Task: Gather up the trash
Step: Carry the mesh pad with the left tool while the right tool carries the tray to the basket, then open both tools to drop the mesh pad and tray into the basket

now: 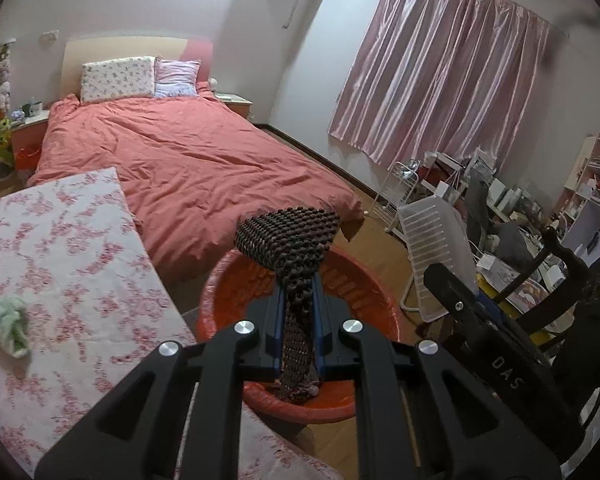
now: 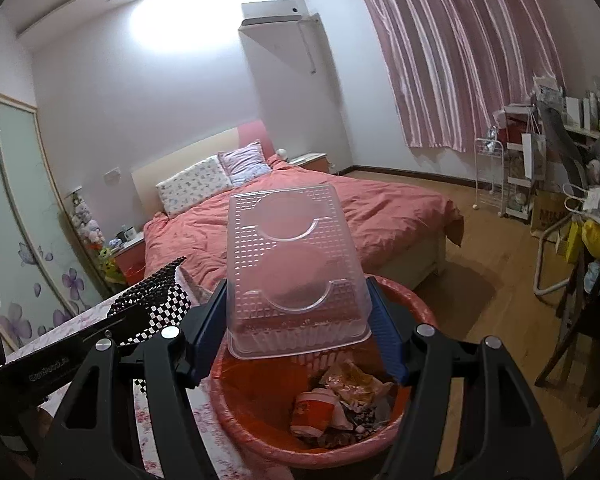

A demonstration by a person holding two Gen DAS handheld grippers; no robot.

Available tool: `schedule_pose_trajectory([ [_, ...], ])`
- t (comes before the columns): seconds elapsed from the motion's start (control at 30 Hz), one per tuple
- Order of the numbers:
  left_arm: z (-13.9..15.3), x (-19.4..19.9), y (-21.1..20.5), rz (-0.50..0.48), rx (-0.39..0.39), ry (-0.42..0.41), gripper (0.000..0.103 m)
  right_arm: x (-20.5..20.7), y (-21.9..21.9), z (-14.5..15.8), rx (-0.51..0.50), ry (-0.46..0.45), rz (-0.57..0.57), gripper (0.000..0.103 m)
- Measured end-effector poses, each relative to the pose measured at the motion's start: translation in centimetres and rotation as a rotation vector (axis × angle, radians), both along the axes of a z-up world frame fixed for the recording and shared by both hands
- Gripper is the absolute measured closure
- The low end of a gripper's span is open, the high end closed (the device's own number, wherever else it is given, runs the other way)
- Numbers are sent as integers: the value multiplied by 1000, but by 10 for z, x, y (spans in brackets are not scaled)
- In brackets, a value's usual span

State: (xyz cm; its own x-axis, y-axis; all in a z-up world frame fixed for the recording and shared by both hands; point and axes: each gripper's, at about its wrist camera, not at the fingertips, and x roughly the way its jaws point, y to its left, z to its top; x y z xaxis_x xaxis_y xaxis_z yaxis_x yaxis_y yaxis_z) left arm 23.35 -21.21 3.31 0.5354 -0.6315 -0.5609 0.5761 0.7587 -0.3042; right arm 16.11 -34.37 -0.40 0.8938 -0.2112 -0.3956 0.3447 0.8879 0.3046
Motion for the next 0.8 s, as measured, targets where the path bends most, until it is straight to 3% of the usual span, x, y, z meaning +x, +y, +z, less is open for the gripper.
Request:
schedule_pose_trajectory([
  [0.7, -41, 31, -33, -25, 50, 72, 90, 16, -32, -25, 83, 65, -15, 37],
  [0.8, -48, 35, -34, -6, 64, 85, 78, 21, -38, -28, 98, 80, -1, 35],
])
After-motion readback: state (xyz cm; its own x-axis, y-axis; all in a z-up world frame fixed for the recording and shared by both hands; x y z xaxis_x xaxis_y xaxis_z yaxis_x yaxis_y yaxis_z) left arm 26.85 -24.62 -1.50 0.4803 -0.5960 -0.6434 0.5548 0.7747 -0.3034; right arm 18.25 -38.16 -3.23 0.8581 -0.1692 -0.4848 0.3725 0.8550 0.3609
